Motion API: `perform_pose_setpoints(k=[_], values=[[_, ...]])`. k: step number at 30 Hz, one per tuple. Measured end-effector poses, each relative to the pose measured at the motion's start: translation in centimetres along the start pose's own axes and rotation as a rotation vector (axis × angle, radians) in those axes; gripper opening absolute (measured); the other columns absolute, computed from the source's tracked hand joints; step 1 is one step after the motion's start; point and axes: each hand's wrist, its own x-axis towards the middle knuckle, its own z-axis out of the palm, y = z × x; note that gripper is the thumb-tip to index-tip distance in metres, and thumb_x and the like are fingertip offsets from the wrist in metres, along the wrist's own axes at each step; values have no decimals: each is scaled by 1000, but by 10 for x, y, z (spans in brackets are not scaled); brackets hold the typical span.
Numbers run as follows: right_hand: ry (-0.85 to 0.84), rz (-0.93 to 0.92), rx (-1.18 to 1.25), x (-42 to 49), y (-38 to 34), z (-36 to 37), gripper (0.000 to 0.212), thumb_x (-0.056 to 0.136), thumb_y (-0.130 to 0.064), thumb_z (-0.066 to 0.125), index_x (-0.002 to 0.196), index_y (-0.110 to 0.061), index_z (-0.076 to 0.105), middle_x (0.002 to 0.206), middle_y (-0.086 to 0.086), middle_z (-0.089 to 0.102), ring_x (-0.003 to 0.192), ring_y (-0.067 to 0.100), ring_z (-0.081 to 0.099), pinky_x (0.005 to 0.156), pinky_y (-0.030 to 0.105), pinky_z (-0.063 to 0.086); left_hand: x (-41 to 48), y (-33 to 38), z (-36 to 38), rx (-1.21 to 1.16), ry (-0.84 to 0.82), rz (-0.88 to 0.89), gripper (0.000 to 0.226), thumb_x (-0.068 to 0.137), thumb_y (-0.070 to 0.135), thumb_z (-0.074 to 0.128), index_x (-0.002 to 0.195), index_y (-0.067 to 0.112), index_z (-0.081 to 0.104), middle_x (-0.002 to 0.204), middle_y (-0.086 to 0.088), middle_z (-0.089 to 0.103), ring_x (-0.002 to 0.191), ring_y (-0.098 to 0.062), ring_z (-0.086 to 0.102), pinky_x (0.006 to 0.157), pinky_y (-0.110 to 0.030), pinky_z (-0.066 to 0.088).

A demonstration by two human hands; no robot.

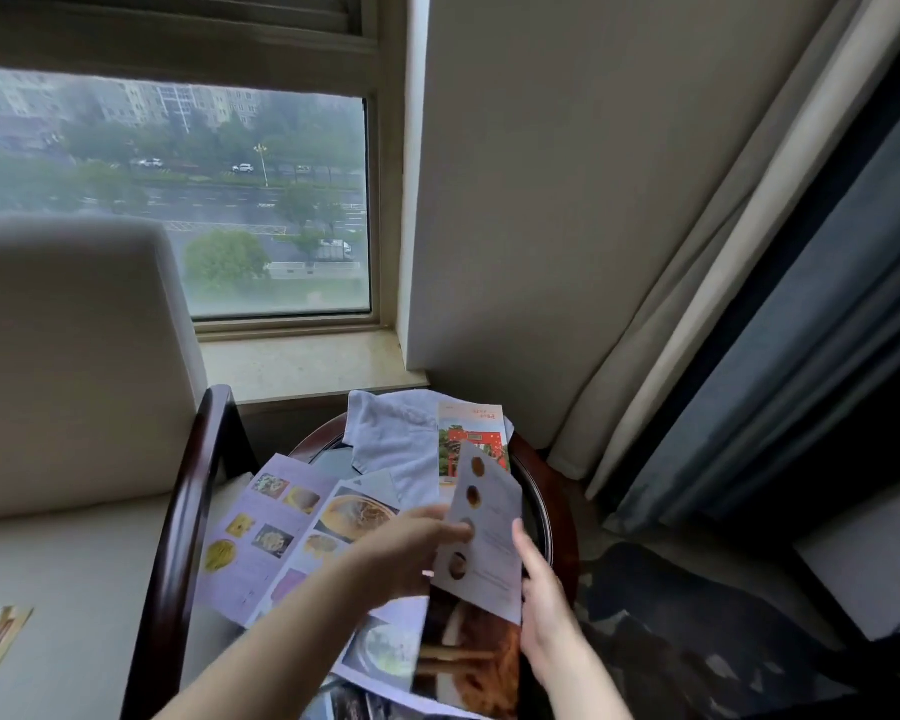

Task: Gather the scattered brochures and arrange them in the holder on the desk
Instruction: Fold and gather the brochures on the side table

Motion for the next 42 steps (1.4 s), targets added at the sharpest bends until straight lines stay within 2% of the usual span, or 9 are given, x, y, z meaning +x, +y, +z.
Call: perform_pose_setpoints(k=[6,12,17,20,24,30,33,36,42], values=[[190,-1,-81,2,-5,-33,31,80,9,67,111,5,62,97,25,71,86,38,68,81,49,56,34,-41,21,305,404,84,39,78,15,68,113,1,59,112,-19,67,87,-24,61,79,-38,50],[226,-11,-97,8,-10,-40,23,87,2,63,109,-3,62,104,23,69,95,40,67,93,57,51,35,-67,14,348,458,0,57,80,36,72,125,7,51,111,-15,60,89,-23,61,56,-22,42],[119,-19,64,6,-20,-33,22,89,1,60,109,-8,62,106,22,70,96,40,68,88,56,54,24,-73,1,286,560,44,75,71,70,64,115,10,62,116,-7,65,99,-20,61,86,-36,46],[-7,-62,161,-1,-34,-22,34,86,1,59,120,-4,58,111,25,69,99,41,67,87,54,54,15,-63,-5,269,616,100,66,79,75,43,96,15,63,93,-2,65,82,-17,58,78,-36,42],[-147,-65,383,-8,-60,-14,47,82,-12,57,129,-3,54,113,24,67,94,36,67,88,52,53,8,-47,-22,145,703,167,54,94,56,36,122,15,59,131,-11,58,113,-26,55,92,-39,39],[-224,-99,598,-7,-94,0,33,95,-12,44,124,-5,59,95,17,75,78,30,75,69,46,61,-26,-38,-19,41,200,266,83,62,91,40,128,42,52,125,12,65,115,-12,61,104,-41,34],[-271,-142,683,-4,-103,15,33,95,-3,42,124,-8,57,95,17,75,80,29,75,62,40,62,-22,-29,-13,166,156,393,74,62,59,79,128,47,47,117,6,69,105,-12,67,93,-35,49],[-307,-182,686,-1,-104,28,36,92,0,47,123,-14,58,104,15,74,91,28,73,77,44,61,-12,-11,-7,125,351,470,39,80,3,68,109,30,66,95,-10,72,83,-21,68,71,-35,57],[-213,-161,727,9,-102,30,34,91,-1,53,122,-14,61,100,15,75,88,28,74,67,37,62,-14,50,-27,-98,514,423,19,97,14,48,99,9,67,88,-10,65,72,-20,61,47,-23,47]])
